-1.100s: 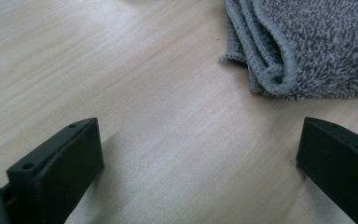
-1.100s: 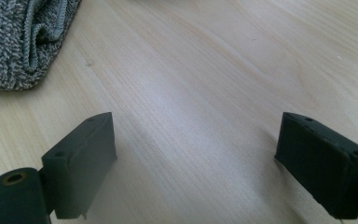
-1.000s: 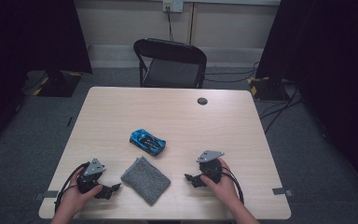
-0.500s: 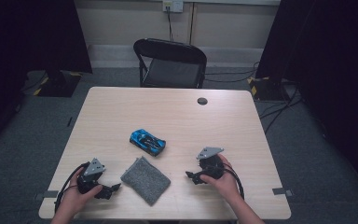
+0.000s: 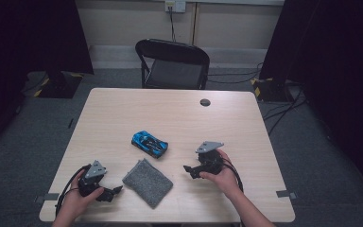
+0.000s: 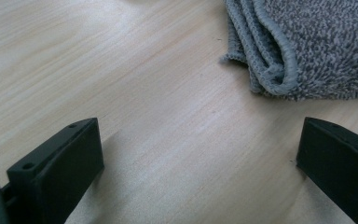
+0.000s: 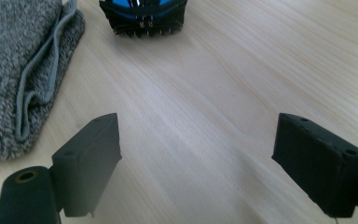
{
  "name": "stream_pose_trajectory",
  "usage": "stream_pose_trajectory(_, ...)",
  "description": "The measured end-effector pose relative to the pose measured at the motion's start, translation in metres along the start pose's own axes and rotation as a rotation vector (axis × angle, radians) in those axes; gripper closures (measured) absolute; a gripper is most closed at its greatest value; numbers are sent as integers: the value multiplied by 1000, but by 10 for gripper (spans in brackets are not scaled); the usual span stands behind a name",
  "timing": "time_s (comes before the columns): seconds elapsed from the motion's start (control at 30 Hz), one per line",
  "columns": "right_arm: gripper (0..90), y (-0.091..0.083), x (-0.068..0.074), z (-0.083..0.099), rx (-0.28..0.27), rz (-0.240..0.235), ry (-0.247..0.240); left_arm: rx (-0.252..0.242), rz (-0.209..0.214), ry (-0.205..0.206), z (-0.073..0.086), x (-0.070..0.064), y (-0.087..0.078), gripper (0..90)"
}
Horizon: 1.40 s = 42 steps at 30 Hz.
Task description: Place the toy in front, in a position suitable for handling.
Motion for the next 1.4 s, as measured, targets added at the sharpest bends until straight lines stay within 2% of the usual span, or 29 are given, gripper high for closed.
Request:
stream_pose_trajectory(0.13, 144, 3, -1, -7, 1, -13, 23, 0, 0, 0, 0, 0, 0, 0)
stream_pose_trajectory(0.57, 146, 17, 4, -27, 28, -28, -26, 0, 0, 0, 0, 0, 0, 0)
stream_pose_trajectory(0.77, 146, 21, -1, -36, 29, -31, -19, 0, 0, 0, 0, 0, 0, 0)
stream_pose_trajectory(0.83, 146, 23, -3, -43, 19, -43, 19, 0, 0, 0, 0, 0, 0, 0)
stream_pose_trajectory(0.93, 146, 24, -4, -47, 15, -47, 18, -1, 0, -1, 0, 0, 0, 0)
stream_pose_trajectory(1.13, 146, 34, 5, -58, 15, -77, 9, 0, 0, 0, 0, 0, 0, 0)
stream_pose_trajectory(1.37, 146, 40, 13, -70, 2, -90, -4, 0, 0, 0, 0, 0, 0, 0)
stream_pose_trajectory(1.4, 146, 42, 17, -75, -1, -99, -6, 0, 1, 0, 0, 0, 0, 0)
Point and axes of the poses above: each handheld gripper's, and its own axes: y roughly forward along the jaws, z roughly out of its underside, x roughly to its left, the point moved 6 cm from there along y, roughly forward along the jaws, and after that the axes turned 13 degrees about z, right-handed, at the moved point
